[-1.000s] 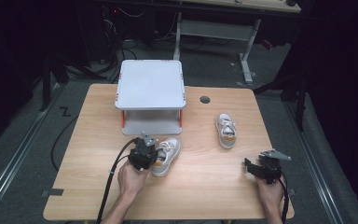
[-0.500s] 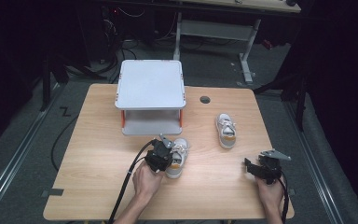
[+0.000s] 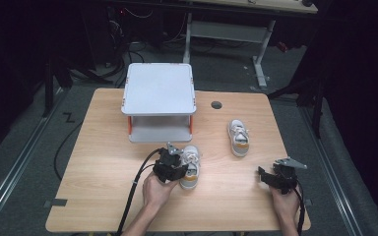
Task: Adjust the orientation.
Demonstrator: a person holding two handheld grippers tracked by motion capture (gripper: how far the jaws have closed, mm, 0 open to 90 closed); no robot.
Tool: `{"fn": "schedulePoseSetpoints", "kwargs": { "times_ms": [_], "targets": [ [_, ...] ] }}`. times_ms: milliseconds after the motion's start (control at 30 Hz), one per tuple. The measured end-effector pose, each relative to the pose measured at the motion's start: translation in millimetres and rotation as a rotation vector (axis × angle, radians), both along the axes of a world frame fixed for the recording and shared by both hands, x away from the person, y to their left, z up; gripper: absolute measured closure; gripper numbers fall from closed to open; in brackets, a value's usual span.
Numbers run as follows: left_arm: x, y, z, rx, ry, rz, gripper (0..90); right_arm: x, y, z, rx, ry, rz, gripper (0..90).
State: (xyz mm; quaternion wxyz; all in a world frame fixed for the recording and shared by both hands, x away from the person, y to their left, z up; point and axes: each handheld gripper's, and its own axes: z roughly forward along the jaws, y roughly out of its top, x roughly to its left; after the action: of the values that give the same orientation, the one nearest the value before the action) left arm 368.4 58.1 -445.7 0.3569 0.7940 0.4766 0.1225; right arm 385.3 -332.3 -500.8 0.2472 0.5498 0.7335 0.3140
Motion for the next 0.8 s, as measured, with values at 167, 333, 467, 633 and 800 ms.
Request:
{"fn": "schedulePoseSetpoints", "kwargs": {
  "times_ms": [167,333,467,633,800],
  "targets": [
    [-1.7,4.0,3.2,-0.015,-0.034,0.001,48.2,0.0,0.0,0.0,0.000,0.000,0.000,34.7],
    [-2.8,12.4,5.9,-0.033,-0.082,0.001,42.4,0.0,0.0,0.0,0.000,0.000,0.001,34.6],
    [-4.2,24.0,5.2,-0.061,-0.096,0.012,41.4,0.0,0.0,0.0,0.000,0.000,0.001,34.5],
    [-5.1,41.3,3.6,-0.057,-0.118,0.046,40.6,0.0,0.1,0.0,0.000,0.001,0.000,34.5],
    [-6.0,61.9,-2.5,-0.025,-0.130,0.076,40.2,0.0,0.1,0.0,0.000,0.000,0.000,34.5]
  ]
}}
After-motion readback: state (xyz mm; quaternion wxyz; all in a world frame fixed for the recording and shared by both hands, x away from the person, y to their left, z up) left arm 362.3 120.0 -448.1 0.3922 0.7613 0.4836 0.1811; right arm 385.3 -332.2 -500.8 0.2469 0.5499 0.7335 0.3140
